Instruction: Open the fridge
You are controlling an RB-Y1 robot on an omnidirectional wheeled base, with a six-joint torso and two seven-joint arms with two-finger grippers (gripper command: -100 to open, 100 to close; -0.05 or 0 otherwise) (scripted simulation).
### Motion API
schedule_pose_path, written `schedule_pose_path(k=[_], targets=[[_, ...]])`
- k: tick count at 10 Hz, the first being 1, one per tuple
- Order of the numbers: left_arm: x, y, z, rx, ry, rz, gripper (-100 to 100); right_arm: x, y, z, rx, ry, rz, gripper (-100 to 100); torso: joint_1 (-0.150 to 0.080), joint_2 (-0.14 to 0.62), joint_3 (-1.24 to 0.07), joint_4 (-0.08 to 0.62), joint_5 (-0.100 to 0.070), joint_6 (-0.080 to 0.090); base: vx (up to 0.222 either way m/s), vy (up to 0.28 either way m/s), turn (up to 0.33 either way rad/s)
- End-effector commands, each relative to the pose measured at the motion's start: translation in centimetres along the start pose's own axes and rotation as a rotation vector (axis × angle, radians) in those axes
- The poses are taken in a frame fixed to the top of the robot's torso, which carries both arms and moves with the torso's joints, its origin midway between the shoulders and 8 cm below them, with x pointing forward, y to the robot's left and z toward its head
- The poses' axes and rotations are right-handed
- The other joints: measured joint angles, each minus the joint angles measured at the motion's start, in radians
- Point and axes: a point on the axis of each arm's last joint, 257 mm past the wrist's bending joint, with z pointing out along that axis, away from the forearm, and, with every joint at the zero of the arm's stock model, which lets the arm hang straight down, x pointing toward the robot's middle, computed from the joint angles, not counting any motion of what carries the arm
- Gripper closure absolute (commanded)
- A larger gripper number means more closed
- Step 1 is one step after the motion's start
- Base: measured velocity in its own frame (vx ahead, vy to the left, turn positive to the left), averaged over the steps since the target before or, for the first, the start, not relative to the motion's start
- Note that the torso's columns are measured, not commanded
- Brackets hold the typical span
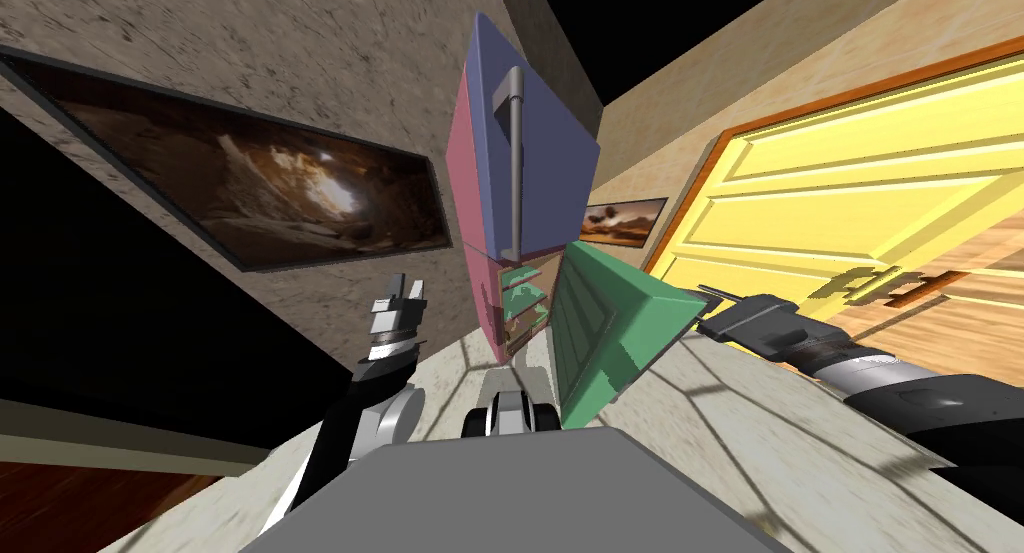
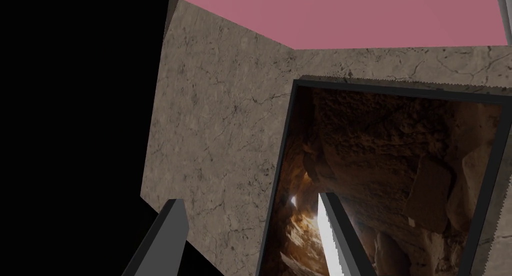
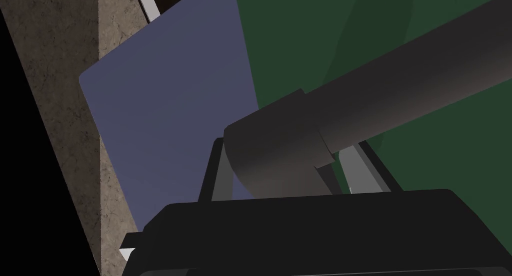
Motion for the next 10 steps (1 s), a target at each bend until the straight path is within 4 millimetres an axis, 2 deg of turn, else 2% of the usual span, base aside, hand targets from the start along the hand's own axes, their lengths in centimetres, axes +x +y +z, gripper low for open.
schedule_pose_path(k=[1,3,8,10], targets=[[0.0,0.0,0.0,0.0,0.0,0.0,0,-1.4,0.5,0.6,-0.017,-0.041,-0.002,100,0.009,-0.002,0.001,-0.001,-0.001,0.003,-0.056,-0.24,0.098],[0.0,0.0,0.0,0.0,0.0,0.0,0,-2.0,0.9,0.8,-0.027,-0.058,-0.001,100,-0.002,-0.003,-0.003,0.001,0.002,-0.001,-0.043,-0.283,0.078],[0.0,0.0,0.0,0.0,0.0,0.0,0,-5.0,2.7,1.6,-0.076,-0.148,0.001,100,0.004,-0.002,0.0,-0.002,-0.001,-0.003,-0.066,-0.3,0.092],[0.0,0.0,0.0,0.0,0.0,0.0,0,-5.6,3.1,1.8,-0.086,-0.166,0.001,100,0.012,-0.003,0.002,-0.003,-0.001,0.0,-0.027,-0.195,0.038]])
